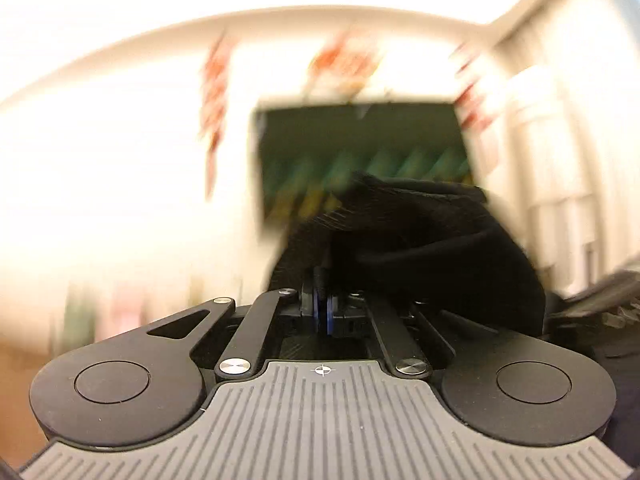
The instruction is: Fold clothes
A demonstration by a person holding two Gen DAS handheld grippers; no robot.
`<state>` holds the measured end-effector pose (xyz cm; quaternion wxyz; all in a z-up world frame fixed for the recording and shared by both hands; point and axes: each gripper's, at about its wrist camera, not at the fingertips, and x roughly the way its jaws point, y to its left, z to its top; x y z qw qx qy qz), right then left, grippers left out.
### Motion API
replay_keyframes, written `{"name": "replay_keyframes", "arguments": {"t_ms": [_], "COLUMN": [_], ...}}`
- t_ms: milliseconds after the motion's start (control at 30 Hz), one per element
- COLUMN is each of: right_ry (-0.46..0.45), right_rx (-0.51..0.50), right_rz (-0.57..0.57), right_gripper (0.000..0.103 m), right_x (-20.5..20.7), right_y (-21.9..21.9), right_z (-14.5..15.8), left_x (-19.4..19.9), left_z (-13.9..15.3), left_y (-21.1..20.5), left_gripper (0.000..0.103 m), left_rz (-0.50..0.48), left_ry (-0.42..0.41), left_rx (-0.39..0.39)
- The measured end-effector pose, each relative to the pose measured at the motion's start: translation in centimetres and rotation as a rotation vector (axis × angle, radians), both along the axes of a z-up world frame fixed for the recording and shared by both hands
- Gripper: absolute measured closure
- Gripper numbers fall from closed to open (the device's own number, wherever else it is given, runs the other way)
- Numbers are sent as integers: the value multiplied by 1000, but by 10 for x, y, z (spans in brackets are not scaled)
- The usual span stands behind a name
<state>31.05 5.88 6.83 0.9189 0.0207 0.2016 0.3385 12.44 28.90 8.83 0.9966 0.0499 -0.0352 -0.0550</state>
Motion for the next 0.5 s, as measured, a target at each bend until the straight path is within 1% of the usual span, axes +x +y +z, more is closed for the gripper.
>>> {"name": "replay_keyframes", "arguments": {"t_ms": [33, 67, 100, 133, 167, 200, 233, 267, 300, 333, 367, 400, 433, 467, 500], "right_ry": [4, 22, 51, 79, 102, 126, 149, 172, 190, 186, 190, 194, 196, 198, 199], "right_rx": [27, 27, 6, -23, -82, -141, -201, -260, -315, -342, -343, -341, -323, -308, -306], "right_rz": [22, 46, 74, 101, 123, 145, 167, 188, 201, 169, 144, 117, 87, 51, -9], "right_gripper": [102, 102, 102, 101, 101, 97, 91, 87, 79, 76, 72, 66, 60, 47, 41], "right_x": [-13, -21, -28, -34, -39, -43, -48, -52, -57, -65, -71, -77, -83, -90, -94], "right_y": [2, 6, 16, 26, 35, 45, 54, 64, 71, 63, 51, 36, 12, -13, -45], "right_z": [1, -3, -16, -30, -49, -67, -86, -104, -121, -127, -127, -126, -120, -115, -113], "left_x": [-9, -4, 6, 16, 26, 28, 20, 13, 6, -2, -10, -15, -22, -33, -33], "left_z": [-4, -19, -40, -60, -81, -100, -107, -113, -120, -126, -125, -122, -118, -116, -110], "left_y": [10, 26, 47, 68, 89, 110, 122, 133, 144, 155, 156, 154, 149, 143, 136], "left_gripper": [103, 96, 83, 86, 89, 92, 92, 92, 92, 92, 89, 85, 82, 75, 71], "left_rz": [-26, 28, 99, 170, 243, 351, 372, 393, 414, 434, 441, 443, 437, 426, 410], "left_ry": [26, 142, 311, 480, 646, 758, 779, 799, 819, 836, 822, 807, 786, 769, 751], "left_rx": [2, -17, -77, -137, -200, -307, -381, -456, -530, -603, -627, -640, -656, -666, -671]}}
